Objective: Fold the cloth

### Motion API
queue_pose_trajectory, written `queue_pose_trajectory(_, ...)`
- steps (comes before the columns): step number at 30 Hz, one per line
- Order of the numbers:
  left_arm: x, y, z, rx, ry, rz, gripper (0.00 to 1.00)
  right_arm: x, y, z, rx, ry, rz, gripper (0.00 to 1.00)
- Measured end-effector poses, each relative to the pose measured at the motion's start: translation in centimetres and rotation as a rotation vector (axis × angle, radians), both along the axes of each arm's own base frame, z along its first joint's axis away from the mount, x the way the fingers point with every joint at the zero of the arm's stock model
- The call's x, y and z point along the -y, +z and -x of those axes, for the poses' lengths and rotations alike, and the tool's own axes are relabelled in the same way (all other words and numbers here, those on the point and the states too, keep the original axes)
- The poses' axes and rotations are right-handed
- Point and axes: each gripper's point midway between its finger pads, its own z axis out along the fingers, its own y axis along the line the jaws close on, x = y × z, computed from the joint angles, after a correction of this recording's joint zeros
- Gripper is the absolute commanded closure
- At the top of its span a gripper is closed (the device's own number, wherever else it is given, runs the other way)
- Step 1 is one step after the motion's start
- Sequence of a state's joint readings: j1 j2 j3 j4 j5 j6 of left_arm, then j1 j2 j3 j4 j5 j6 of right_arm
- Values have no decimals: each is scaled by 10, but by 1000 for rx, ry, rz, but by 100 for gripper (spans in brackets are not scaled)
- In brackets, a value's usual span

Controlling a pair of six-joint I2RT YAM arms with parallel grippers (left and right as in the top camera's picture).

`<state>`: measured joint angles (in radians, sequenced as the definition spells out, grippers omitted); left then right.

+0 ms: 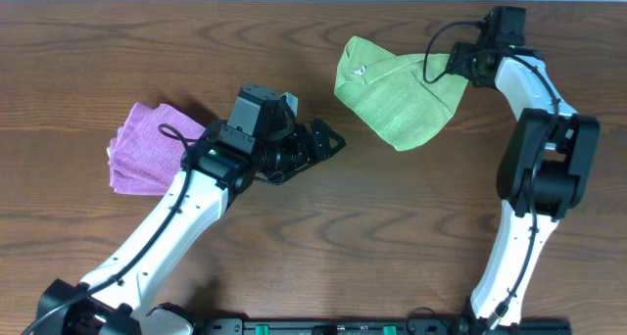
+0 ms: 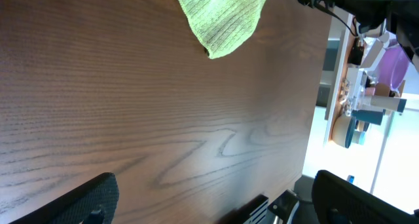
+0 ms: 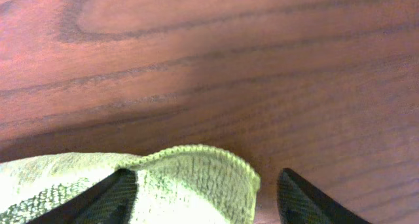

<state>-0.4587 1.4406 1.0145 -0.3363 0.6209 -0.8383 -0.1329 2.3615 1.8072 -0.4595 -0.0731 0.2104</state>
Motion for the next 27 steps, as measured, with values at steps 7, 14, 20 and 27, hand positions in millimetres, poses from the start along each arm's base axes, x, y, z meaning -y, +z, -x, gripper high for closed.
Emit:
queue_pose_trajectory(7, 0, 0, 0, -9, 9, 6, 4, 1, -9, 11, -59, -15, -8, 73)
queue_pose_trajectory(14, 2, 3, -3, -23, 37, 26, 5, -2, -13, 43, -203, -18, -20, 95)
queue_pose_trajectory(20, -1, 0, -3, -59, 75, 20, 5, 1, -12, 80, -346, -37, 1, 99)
queue_pose_trajectory(27, -13, -14, 1, -151, 162, -33, 4, 2, 6, 122, -483, -47, 23, 98)
